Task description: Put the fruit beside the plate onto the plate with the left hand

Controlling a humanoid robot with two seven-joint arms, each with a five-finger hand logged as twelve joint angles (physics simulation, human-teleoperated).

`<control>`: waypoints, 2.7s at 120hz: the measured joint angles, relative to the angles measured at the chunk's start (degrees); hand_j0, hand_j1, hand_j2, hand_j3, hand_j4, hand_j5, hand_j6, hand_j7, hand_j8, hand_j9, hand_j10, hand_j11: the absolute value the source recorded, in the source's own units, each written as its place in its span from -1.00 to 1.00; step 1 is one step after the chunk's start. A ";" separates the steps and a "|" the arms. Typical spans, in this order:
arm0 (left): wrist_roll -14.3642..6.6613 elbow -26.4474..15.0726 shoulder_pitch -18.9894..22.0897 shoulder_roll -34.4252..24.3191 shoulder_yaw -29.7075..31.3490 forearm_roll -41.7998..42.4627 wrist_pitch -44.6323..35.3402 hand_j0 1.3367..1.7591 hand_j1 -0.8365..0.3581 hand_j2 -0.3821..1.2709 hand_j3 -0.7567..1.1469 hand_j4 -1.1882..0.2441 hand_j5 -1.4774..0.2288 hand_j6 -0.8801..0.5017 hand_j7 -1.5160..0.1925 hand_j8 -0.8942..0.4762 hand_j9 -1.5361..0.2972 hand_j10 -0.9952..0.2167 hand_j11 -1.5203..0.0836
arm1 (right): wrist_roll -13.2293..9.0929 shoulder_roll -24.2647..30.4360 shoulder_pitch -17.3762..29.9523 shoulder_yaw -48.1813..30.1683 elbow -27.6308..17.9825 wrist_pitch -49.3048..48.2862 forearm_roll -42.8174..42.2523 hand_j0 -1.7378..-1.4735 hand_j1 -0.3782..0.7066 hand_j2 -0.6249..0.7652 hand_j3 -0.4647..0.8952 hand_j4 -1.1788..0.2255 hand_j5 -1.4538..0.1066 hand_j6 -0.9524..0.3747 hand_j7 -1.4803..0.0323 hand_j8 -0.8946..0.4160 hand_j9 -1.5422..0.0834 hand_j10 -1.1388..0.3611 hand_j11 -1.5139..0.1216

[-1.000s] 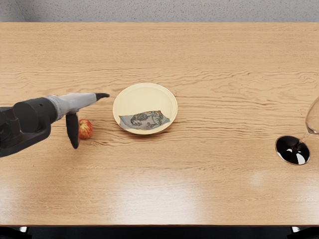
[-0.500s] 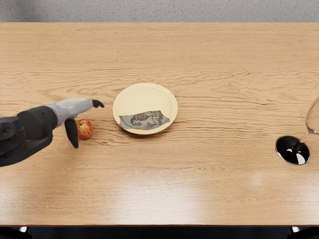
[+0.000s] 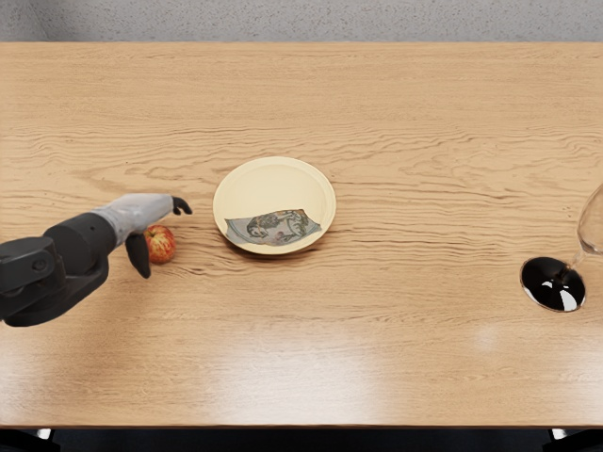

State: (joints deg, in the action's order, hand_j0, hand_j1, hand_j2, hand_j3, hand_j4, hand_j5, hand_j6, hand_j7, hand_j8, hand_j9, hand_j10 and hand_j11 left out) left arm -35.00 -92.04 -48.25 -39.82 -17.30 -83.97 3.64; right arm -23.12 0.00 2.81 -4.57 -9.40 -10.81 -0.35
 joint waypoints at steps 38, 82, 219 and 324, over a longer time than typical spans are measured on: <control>0.00 -0.90 1.16 -0.31 0.65 -1.57 -2.03 0.52 0.28 -0.45 -0.20 0.16 0.19 -0.25 0.23 -0.22 0.17 0.05 0.32 | 0.00 0.00 0.00 0.00 0.00 0.00 0.00 -0.40 -0.95 -0.10 -0.32 0.68 0.86 0.44 0.96 0.37 0.90 0.52 0.85; 0.00 -3.12 2.90 -1.40 0.69 -2.02 -4.47 0.52 0.14 -0.43 -0.20 0.06 0.08 -0.35 0.13 -0.32 0.07 -0.06 0.21 | 0.00 0.00 0.00 0.00 0.00 0.00 0.00 -0.40 -0.95 -0.10 -0.32 0.68 0.86 0.44 0.96 0.37 0.90 0.52 0.85; -0.03 1.16 -10.36 10.33 -0.48 0.34 -3.82 0.48 -0.08 -0.14 -0.21 -0.38 -0.47 -0.35 -0.40 -0.24 -0.42 -0.22 -0.38 | 0.00 0.00 0.13 0.03 -0.04 0.00 0.02 -0.40 -0.95 -0.10 -0.32 0.68 0.86 0.44 0.96 0.37 0.90 0.52 0.85; -0.01 19.50 -10.59 25.17 1.92 0.36 -4.90 0.50 0.48 -0.35 -0.21 0.22 0.23 -0.04 0.29 0.04 0.22 0.23 0.37 | 0.00 0.00 0.26 0.05 -0.06 0.00 0.09 -0.40 -0.95 -0.10 -0.32 0.68 0.86 0.44 0.96 0.37 0.90 0.52 0.85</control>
State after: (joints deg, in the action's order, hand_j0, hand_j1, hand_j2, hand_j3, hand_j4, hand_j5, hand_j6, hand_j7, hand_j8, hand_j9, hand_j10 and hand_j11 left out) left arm -35.01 -72.54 -58.84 -14.65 -15.38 -83.61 -1.25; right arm -23.12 0.00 3.08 -4.52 -9.47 -10.81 -0.26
